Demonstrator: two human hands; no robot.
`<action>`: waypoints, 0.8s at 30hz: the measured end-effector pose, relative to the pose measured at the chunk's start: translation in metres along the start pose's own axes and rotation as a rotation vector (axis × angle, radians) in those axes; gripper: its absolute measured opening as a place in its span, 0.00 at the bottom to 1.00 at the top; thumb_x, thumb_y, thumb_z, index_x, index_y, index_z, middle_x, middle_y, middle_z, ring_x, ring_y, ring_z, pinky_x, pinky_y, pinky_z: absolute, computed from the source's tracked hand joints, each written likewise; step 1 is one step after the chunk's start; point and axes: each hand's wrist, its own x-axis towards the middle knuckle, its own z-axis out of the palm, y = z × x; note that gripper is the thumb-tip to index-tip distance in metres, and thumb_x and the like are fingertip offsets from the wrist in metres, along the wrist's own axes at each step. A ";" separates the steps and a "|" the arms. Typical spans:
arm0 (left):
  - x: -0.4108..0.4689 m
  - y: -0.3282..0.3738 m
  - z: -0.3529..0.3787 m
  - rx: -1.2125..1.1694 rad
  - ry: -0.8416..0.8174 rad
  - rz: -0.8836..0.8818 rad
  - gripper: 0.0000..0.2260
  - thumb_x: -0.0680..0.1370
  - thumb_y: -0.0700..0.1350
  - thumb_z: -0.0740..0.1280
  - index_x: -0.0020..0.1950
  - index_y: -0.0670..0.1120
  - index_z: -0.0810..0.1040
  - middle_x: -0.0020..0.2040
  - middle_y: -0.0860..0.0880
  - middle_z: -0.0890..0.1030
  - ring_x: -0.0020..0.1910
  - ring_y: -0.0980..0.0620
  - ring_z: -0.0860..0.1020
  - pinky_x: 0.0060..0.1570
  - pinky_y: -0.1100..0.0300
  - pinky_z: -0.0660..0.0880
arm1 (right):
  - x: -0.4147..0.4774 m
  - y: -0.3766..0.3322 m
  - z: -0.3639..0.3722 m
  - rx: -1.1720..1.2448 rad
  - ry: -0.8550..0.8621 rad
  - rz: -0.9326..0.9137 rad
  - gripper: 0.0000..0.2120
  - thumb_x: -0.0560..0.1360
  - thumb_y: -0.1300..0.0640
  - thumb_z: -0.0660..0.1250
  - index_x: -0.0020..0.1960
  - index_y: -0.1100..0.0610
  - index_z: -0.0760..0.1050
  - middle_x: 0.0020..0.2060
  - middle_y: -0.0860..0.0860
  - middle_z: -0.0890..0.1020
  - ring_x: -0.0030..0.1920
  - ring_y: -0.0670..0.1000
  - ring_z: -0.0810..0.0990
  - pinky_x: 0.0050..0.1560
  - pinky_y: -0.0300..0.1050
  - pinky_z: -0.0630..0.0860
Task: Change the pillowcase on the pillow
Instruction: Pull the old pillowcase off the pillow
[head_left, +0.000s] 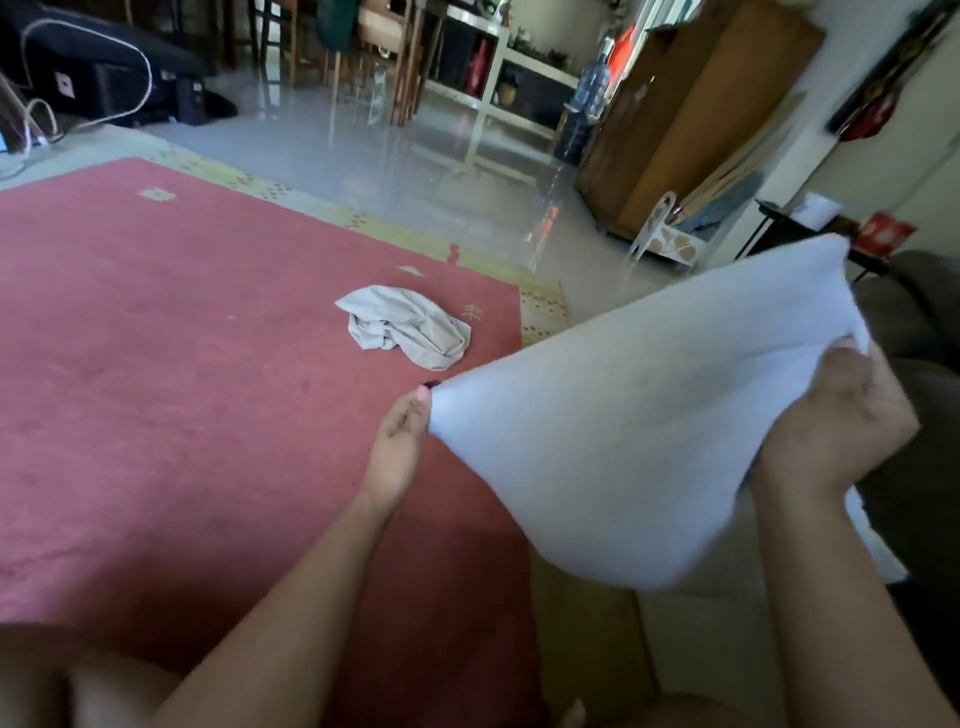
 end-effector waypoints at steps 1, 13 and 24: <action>0.006 0.017 0.002 -0.036 0.001 0.005 0.15 0.85 0.56 0.57 0.60 0.50 0.79 0.54 0.60 0.83 0.51 0.68 0.79 0.56 0.61 0.73 | 0.005 -0.001 -0.004 0.042 0.014 0.031 0.13 0.78 0.57 0.60 0.50 0.62 0.82 0.39 0.51 0.82 0.37 0.47 0.78 0.37 0.40 0.73; -0.006 0.111 0.069 -0.083 -0.030 0.344 0.15 0.78 0.29 0.66 0.62 0.43 0.77 0.39 0.52 0.85 0.44 0.59 0.82 0.51 0.72 0.73 | -0.036 0.036 -0.008 -0.820 -0.768 -0.216 0.21 0.76 0.44 0.56 0.65 0.46 0.77 0.66 0.53 0.76 0.68 0.56 0.71 0.69 0.57 0.64; -0.022 0.087 0.022 0.106 -0.154 0.300 0.21 0.85 0.45 0.59 0.78 0.52 0.60 0.68 0.52 0.78 0.68 0.60 0.74 0.66 0.66 0.67 | -0.113 0.020 0.067 -0.759 -0.877 -0.603 0.23 0.75 0.33 0.56 0.66 0.39 0.73 0.55 0.45 0.81 0.55 0.55 0.79 0.57 0.58 0.73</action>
